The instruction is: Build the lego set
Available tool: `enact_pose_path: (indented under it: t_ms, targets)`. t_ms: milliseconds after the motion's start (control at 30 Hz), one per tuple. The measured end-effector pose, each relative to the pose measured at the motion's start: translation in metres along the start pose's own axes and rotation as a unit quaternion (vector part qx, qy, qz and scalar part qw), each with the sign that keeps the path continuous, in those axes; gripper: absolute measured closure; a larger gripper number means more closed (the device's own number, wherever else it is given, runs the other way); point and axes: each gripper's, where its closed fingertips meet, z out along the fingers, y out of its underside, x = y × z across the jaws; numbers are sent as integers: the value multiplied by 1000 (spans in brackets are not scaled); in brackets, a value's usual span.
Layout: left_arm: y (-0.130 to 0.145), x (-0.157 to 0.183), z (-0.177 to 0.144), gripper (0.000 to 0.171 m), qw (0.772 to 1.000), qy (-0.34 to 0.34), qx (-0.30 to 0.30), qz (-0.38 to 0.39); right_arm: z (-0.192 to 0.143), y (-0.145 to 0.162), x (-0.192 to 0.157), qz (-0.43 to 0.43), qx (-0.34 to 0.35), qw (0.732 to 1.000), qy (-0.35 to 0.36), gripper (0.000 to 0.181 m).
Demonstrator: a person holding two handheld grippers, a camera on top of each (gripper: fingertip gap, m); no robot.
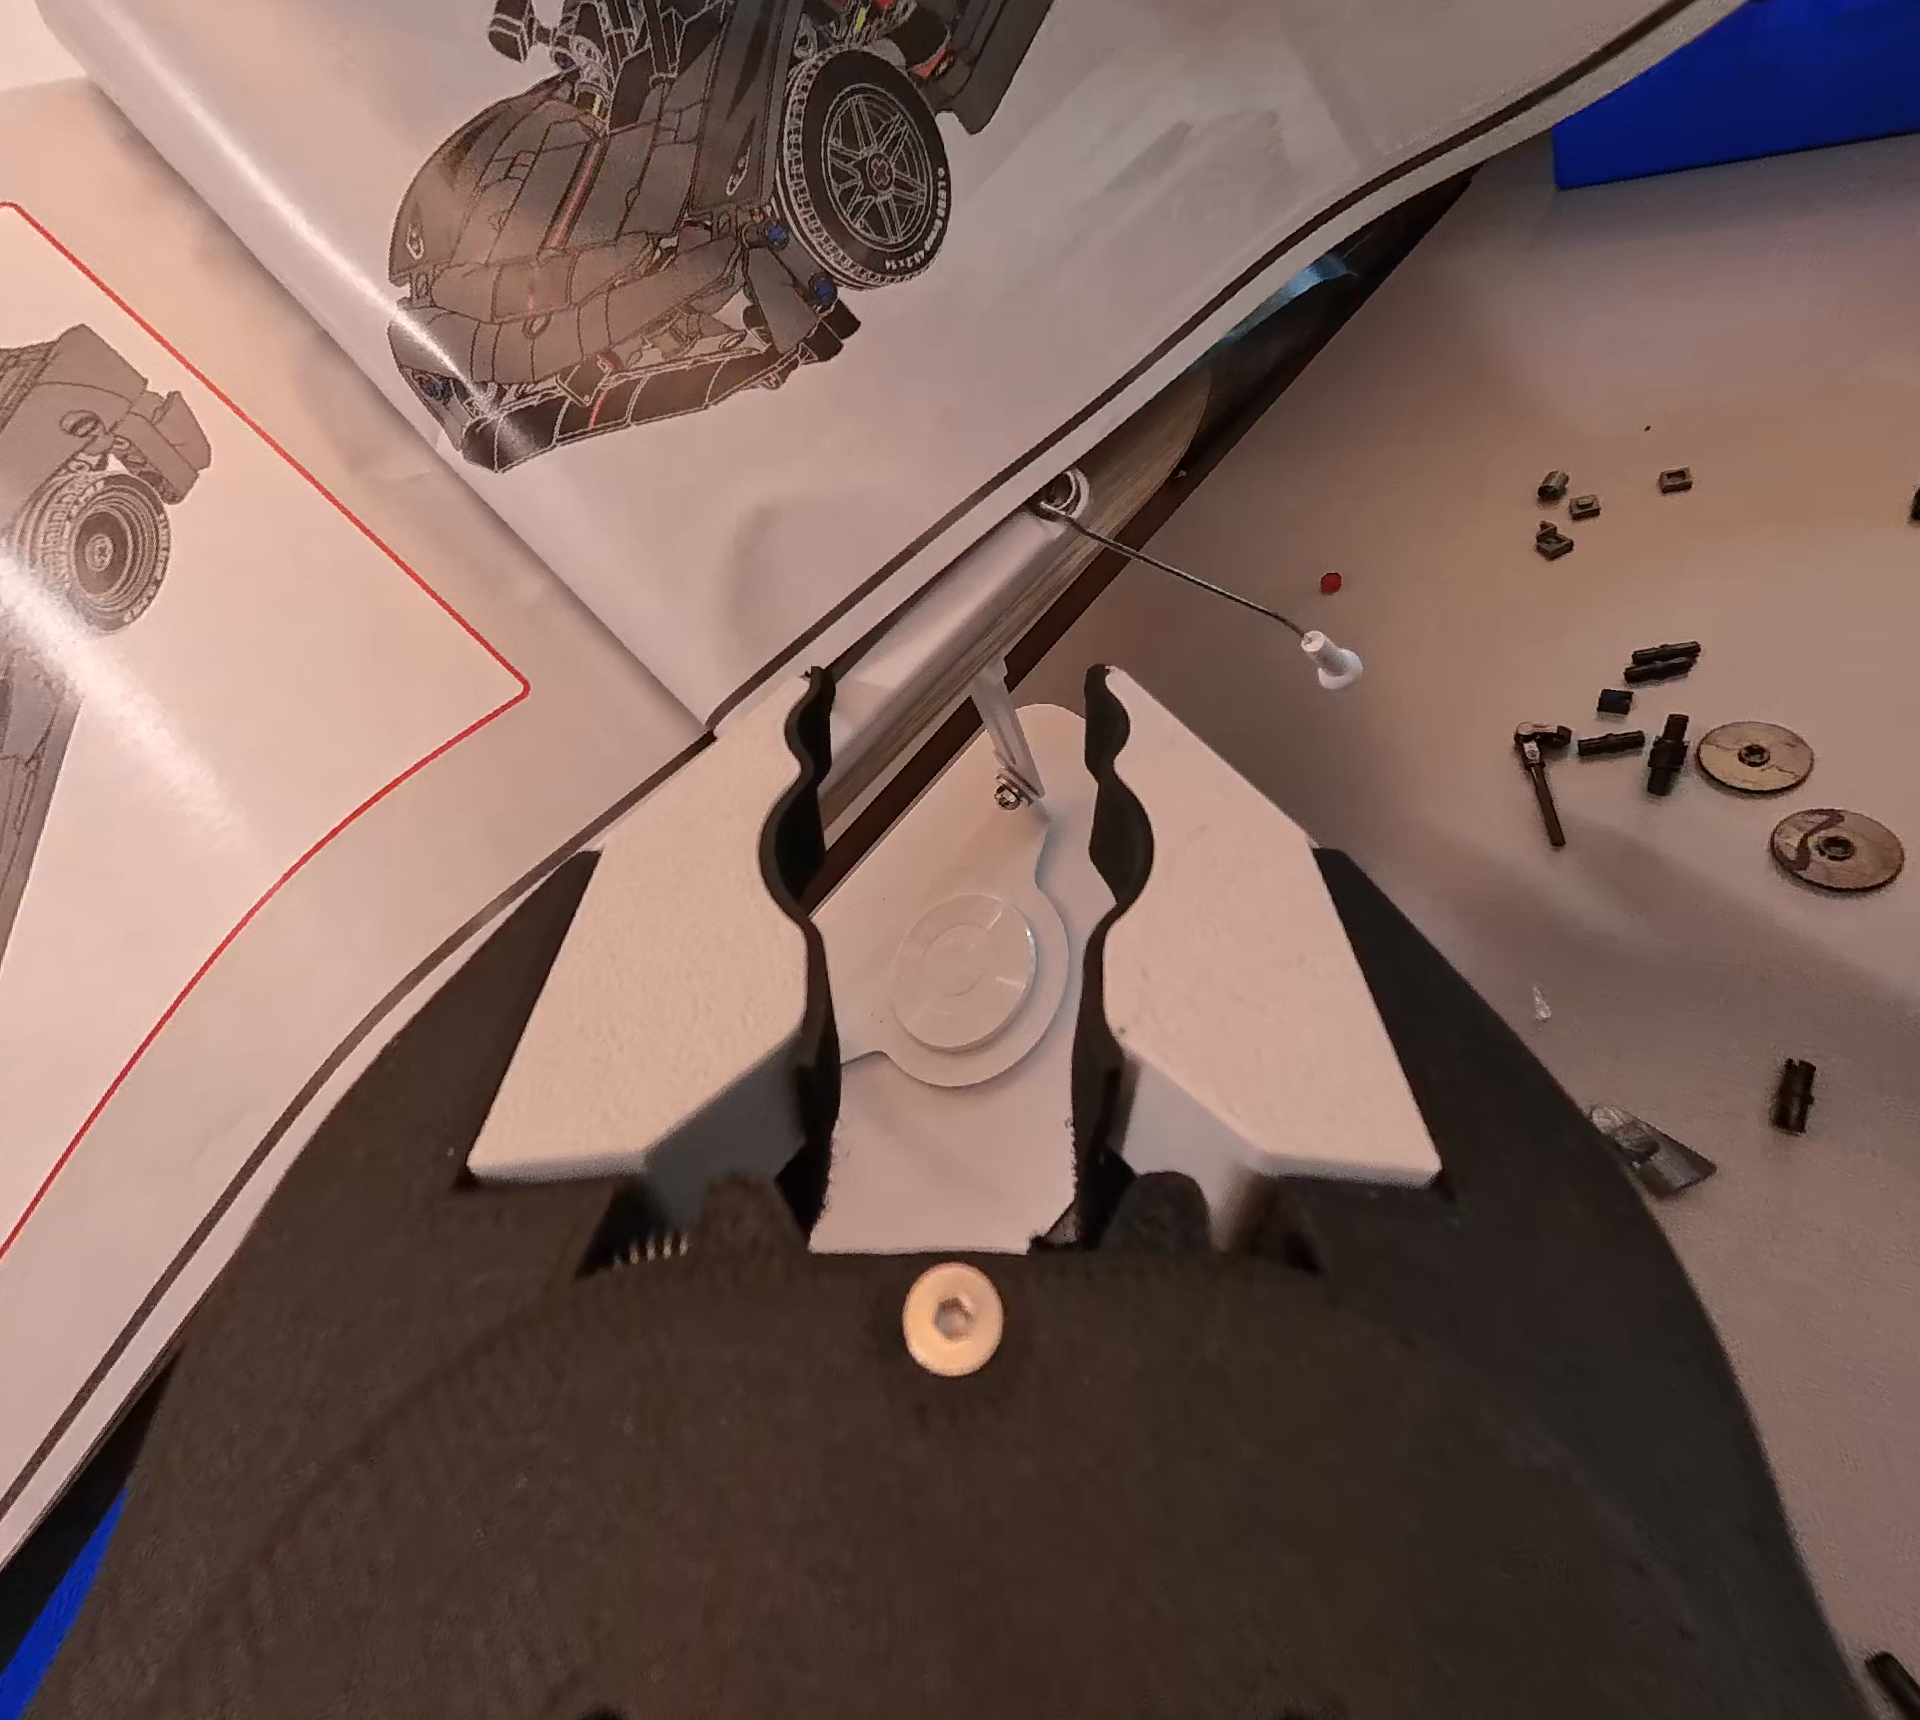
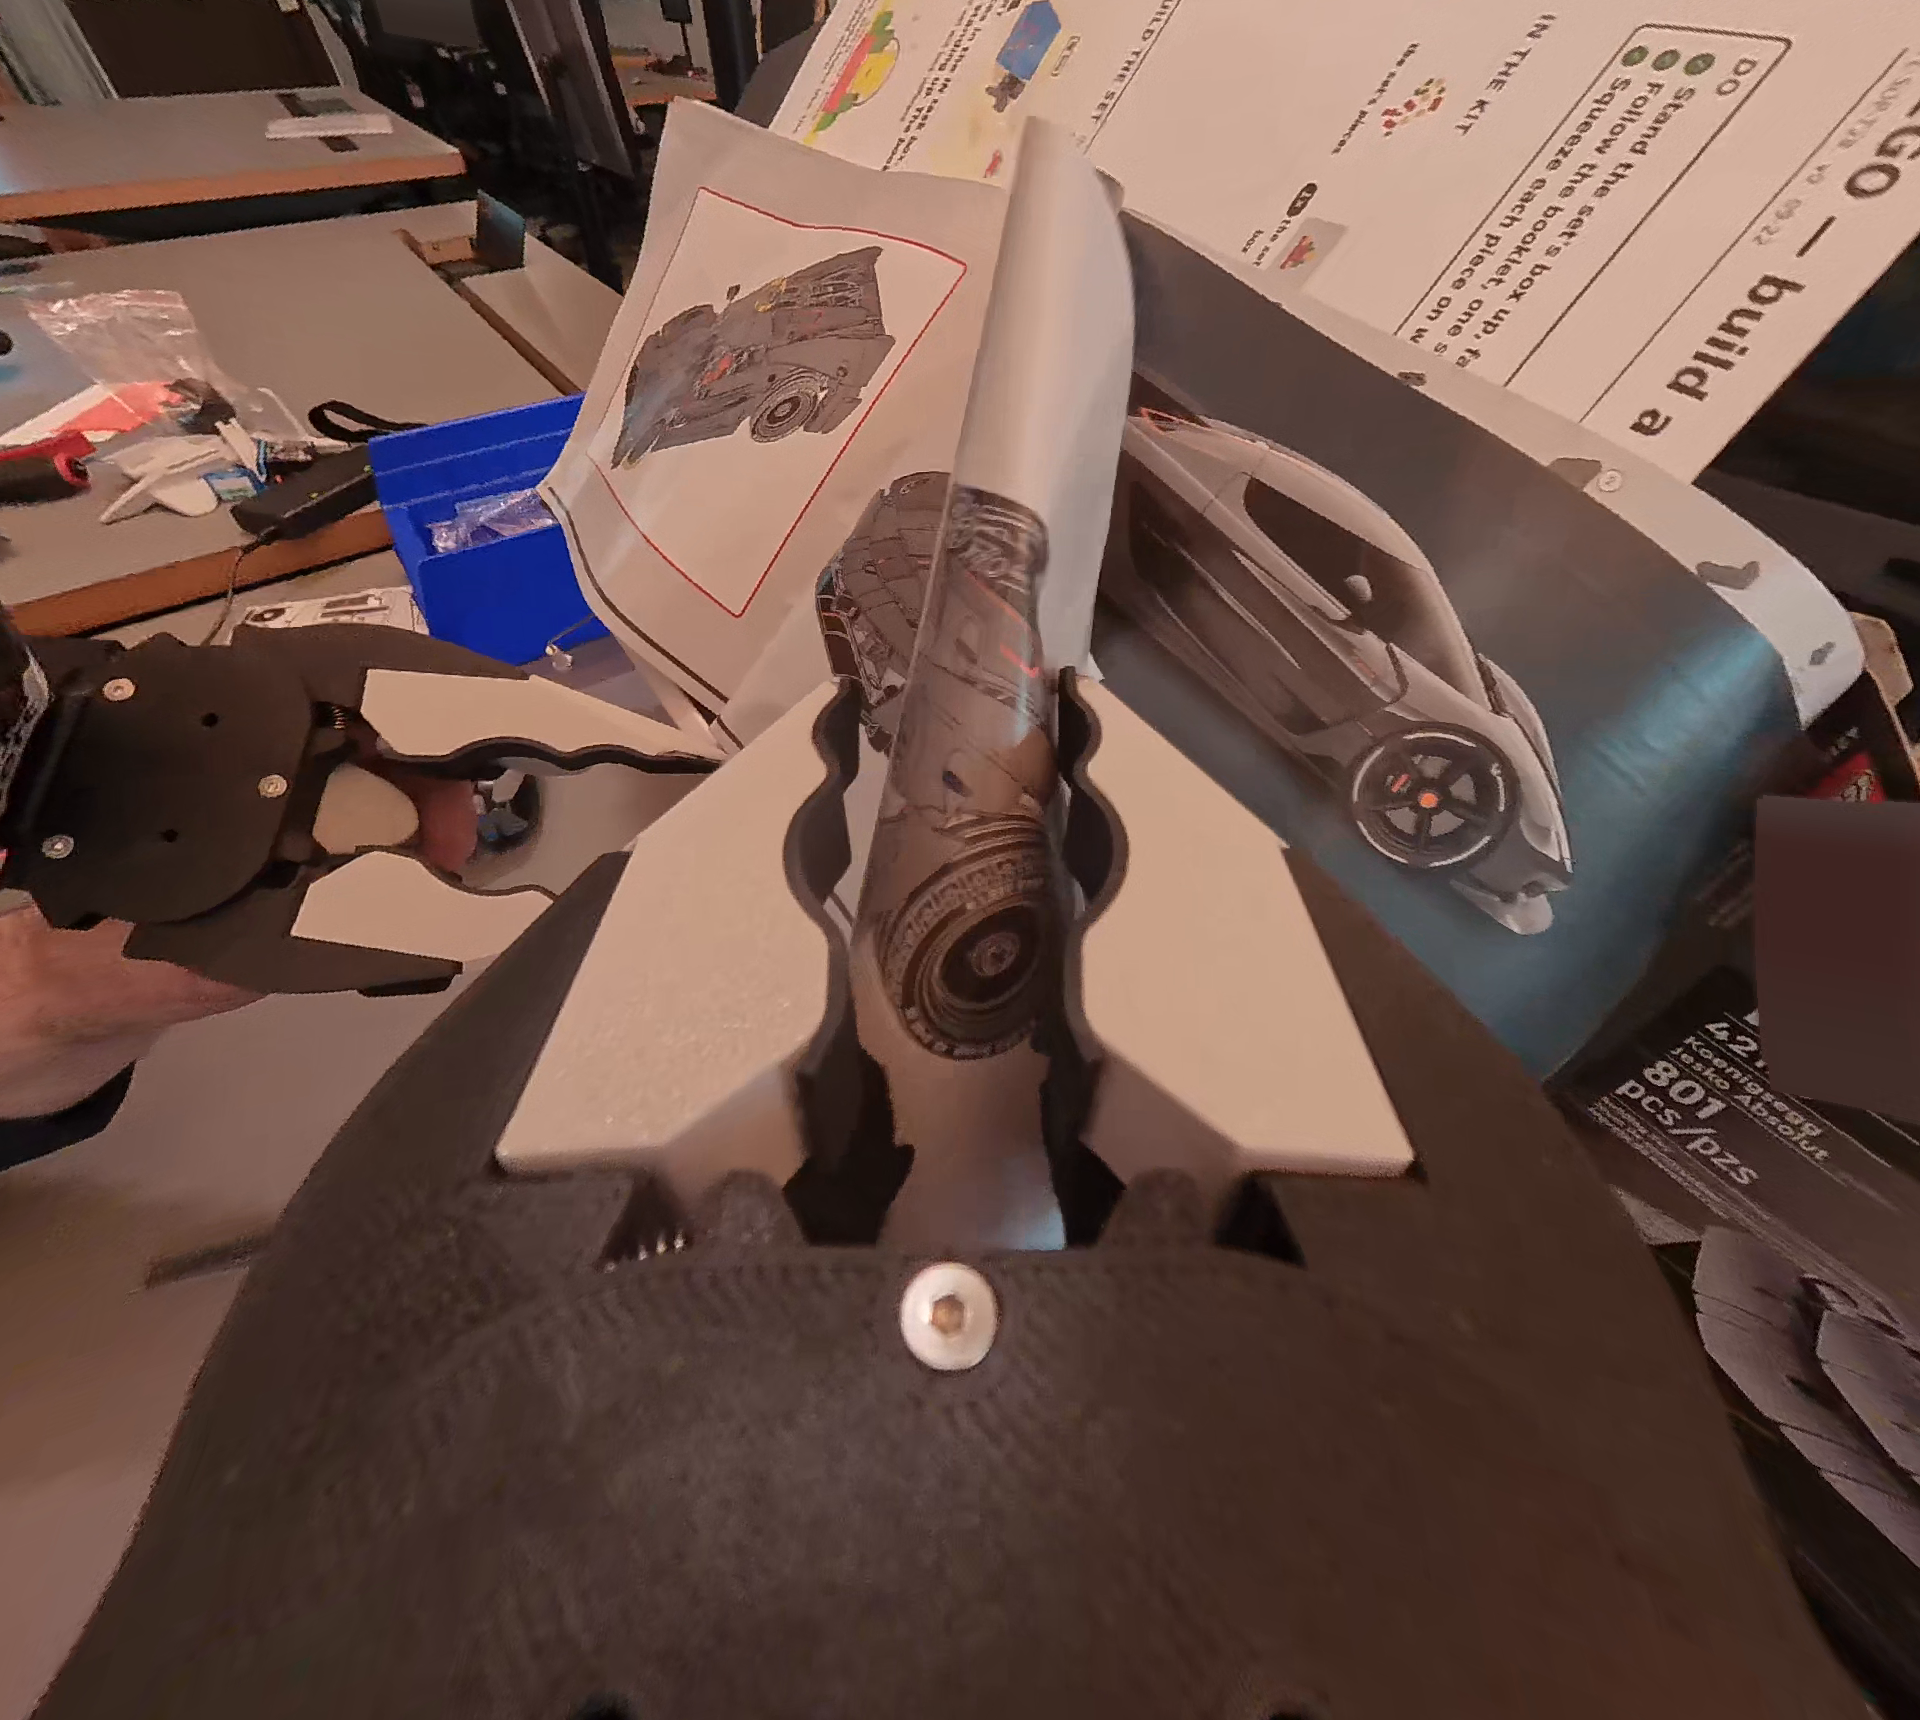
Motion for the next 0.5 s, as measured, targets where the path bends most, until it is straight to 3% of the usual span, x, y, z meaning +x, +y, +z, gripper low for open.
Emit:
enact_pose_path:
  t_ms: [200,500]
  targets:
    - [1,0,0,125,1000,0,-1,1,0,10,19,81,17,996,-16,126]
    - [1,-1,0,125,1000,-2,1,4,-16,8,28,144,61,986,-55,130]
